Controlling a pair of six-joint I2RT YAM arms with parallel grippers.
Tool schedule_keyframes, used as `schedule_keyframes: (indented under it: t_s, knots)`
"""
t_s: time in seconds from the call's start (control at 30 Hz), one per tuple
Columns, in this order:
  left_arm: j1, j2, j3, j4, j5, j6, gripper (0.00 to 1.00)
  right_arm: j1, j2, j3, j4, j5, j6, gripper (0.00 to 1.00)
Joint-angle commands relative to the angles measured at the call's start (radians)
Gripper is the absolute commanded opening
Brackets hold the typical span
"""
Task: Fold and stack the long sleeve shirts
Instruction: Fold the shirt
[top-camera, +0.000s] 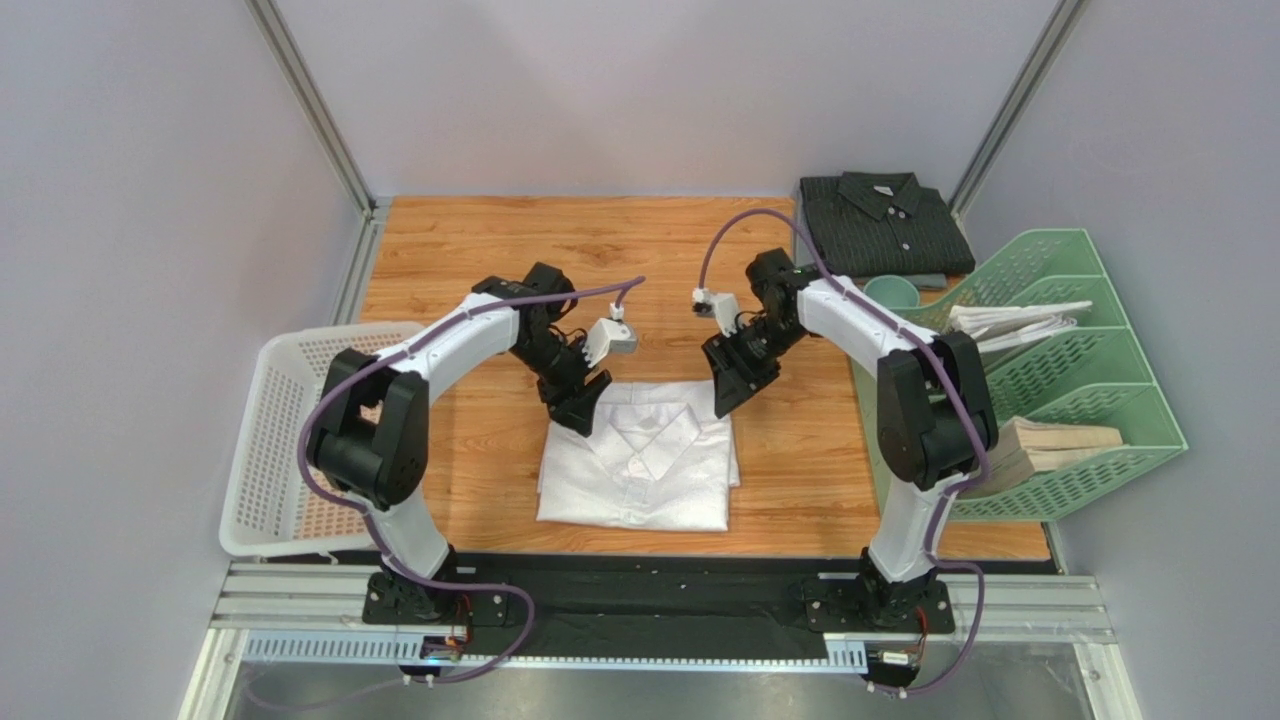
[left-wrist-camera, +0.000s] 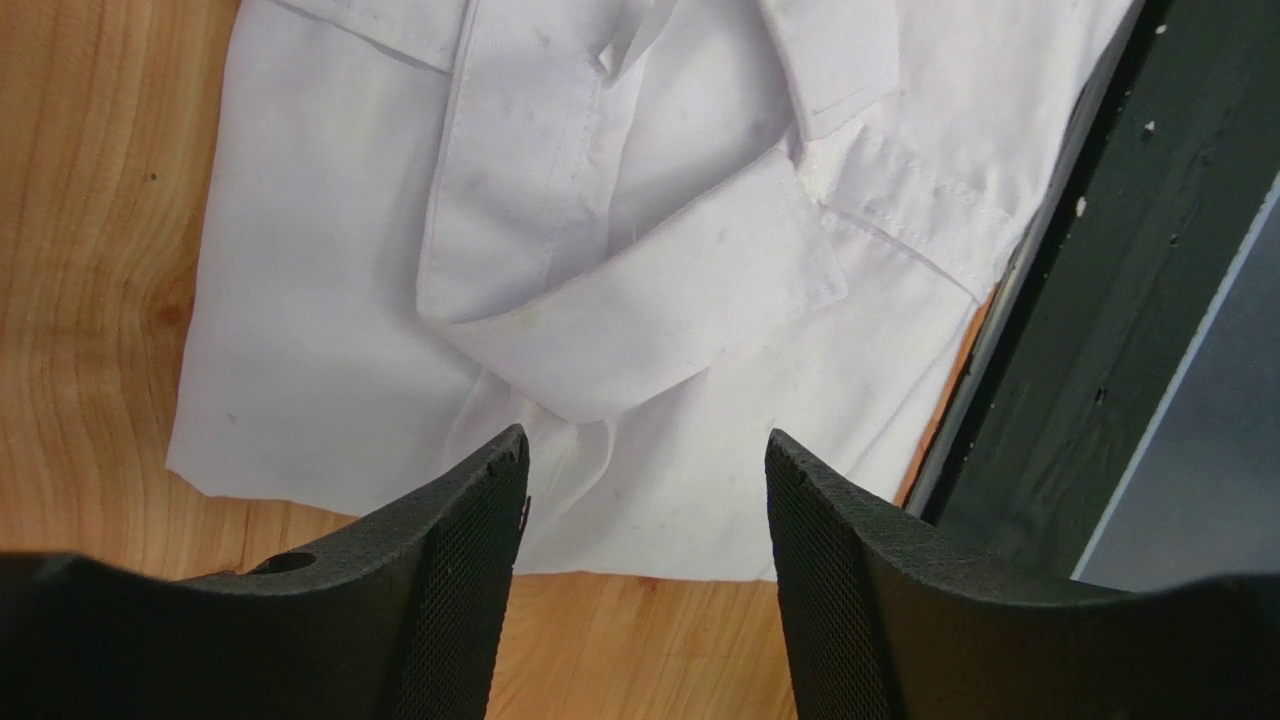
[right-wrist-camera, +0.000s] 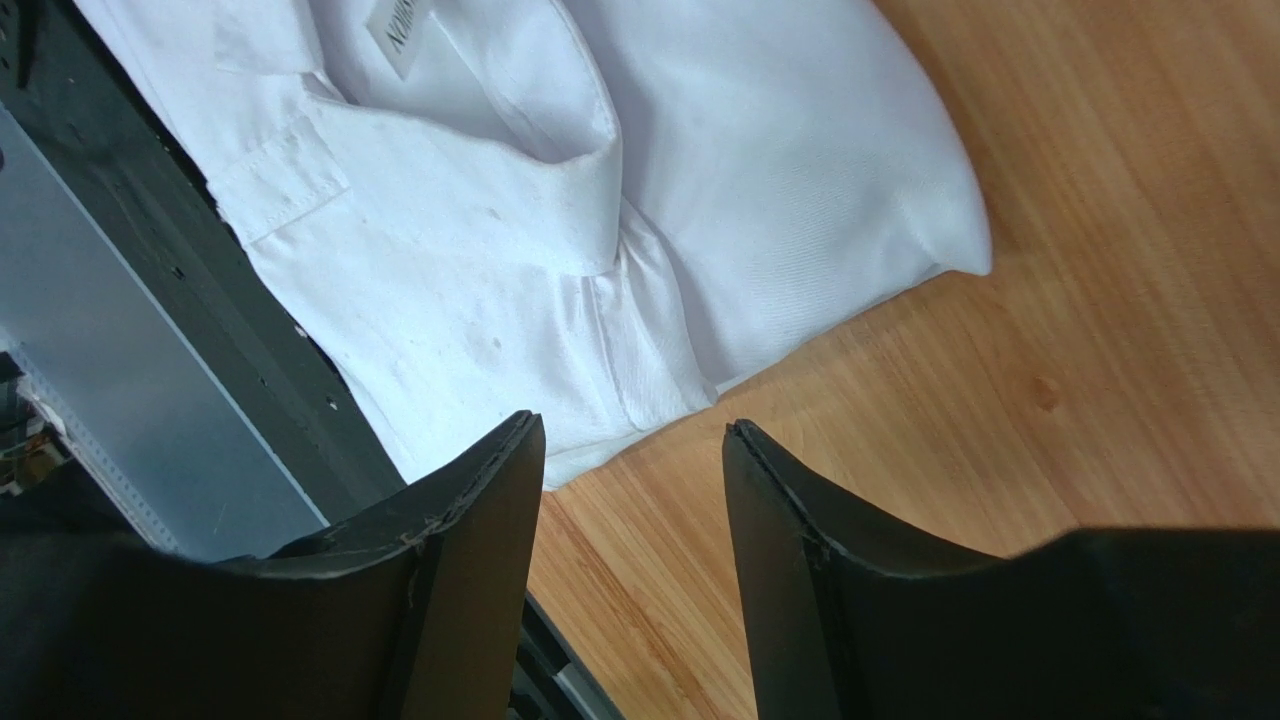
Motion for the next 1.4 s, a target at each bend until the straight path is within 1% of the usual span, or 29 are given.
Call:
schedule_keyframes:
  t_s: [0.0,0.1,0.13,0.17,0.2,0.23,0.27,0.3,0.33,0.37,0.4,0.47,0.5,0.57,0.6,0.7,0.87,1.07,1.33,1.37]
  knots:
    - [0.009,0.056,0.060,-0.005,0.002,0.068,0.65,0.010,0.034,-0.034,0.072,-0.002,0.028,0.52]
    - [0.007,0.059,0.086,-0.003,0.042,0.046,0.65,0.001,0.022,-0.084,0.071,-0.009,0.071,0.50]
    - [0.009,0.051,0.089,0.006,0.063,0.039,0.64,-0.008,-0.007,-0.103,0.084,-0.030,0.091,0.50]
    - [0.007,0.028,0.093,0.018,0.115,0.026,0.63,-0.020,-0.024,-0.141,0.087,-0.055,0.111,0.49]
    - [0.004,0.014,0.087,0.035,0.137,0.011,0.62,-0.054,-0.040,-0.156,0.089,-0.084,0.132,0.45]
    - [-0.008,0.002,0.084,0.091,0.152,-0.033,0.62,-0.077,-0.076,-0.172,0.101,-0.134,0.182,0.44]
    - [-0.020,-0.015,0.081,0.111,0.190,-0.041,0.62,-0.100,-0.092,-0.193,0.113,-0.164,0.218,0.43]
    - [-0.036,-0.018,0.089,0.127,0.200,-0.044,0.62,-0.143,-0.109,-0.236,0.129,-0.190,0.252,0.42]
    - [-0.081,-0.021,0.092,0.183,0.195,-0.075,0.62,-0.158,-0.121,-0.261,0.159,-0.214,0.313,0.41]
    - [-0.108,-0.015,0.093,0.220,0.166,-0.087,0.62,-0.168,-0.135,-0.279,0.172,-0.221,0.333,0.39]
    - [-0.160,-0.004,0.112,0.268,0.157,-0.090,0.62,-0.172,-0.135,-0.314,0.184,-0.222,0.351,0.36]
    - [-0.209,0.058,0.152,0.293,0.136,-0.083,0.62,-0.171,-0.115,-0.347,0.221,-0.254,0.400,0.33]
    - [-0.249,0.086,0.200,0.306,0.129,-0.083,0.63,-0.169,-0.106,-0.374,0.238,-0.259,0.433,0.31]
    - [-0.280,0.178,0.289,0.308,0.112,-0.090,0.64,-0.169,-0.077,-0.390,0.273,-0.236,0.445,0.29]
    - [-0.301,0.206,0.317,0.305,0.116,-0.095,0.65,-0.171,-0.063,-0.394,0.278,-0.229,0.442,0.26]
    - [-0.329,0.295,0.399,0.302,0.129,-0.115,0.66,-0.169,-0.016,-0.408,0.290,-0.236,0.451,0.24]
    - [-0.359,0.379,0.460,0.306,0.148,-0.141,0.68,-0.169,0.008,-0.430,0.314,-0.261,0.468,0.24]
    - [-0.390,0.436,0.474,0.296,0.148,-0.144,0.68,-0.168,0.024,-0.456,0.322,-0.307,0.482,0.24]
    - [-0.399,0.491,0.482,0.294,0.143,-0.175,0.64,-0.169,0.046,-0.494,0.371,-0.331,0.519,0.25]
    - [-0.399,0.496,0.482,0.293,0.143,-0.176,0.61,-0.168,0.058,-0.494,0.374,-0.336,0.520,0.25]
